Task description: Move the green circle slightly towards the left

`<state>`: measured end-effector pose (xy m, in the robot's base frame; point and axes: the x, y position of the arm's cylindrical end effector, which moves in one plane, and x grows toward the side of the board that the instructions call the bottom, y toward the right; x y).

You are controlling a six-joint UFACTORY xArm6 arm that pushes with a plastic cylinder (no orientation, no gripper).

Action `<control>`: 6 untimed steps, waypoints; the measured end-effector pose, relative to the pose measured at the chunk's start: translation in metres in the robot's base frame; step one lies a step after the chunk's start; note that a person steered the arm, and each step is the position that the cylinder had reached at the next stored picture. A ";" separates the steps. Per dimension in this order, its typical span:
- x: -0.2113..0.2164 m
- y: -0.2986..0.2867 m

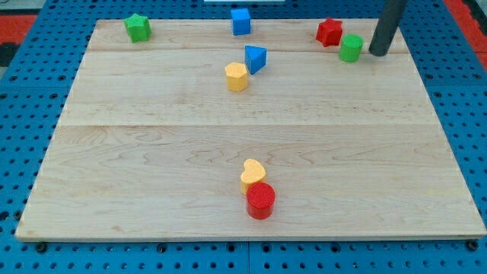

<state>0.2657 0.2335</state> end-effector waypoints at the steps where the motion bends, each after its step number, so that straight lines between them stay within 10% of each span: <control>1: 0.006 -0.038; 2: 0.042 -0.069; 3: 0.000 0.013; 4: -0.075 -0.008; 6: -0.074 -0.084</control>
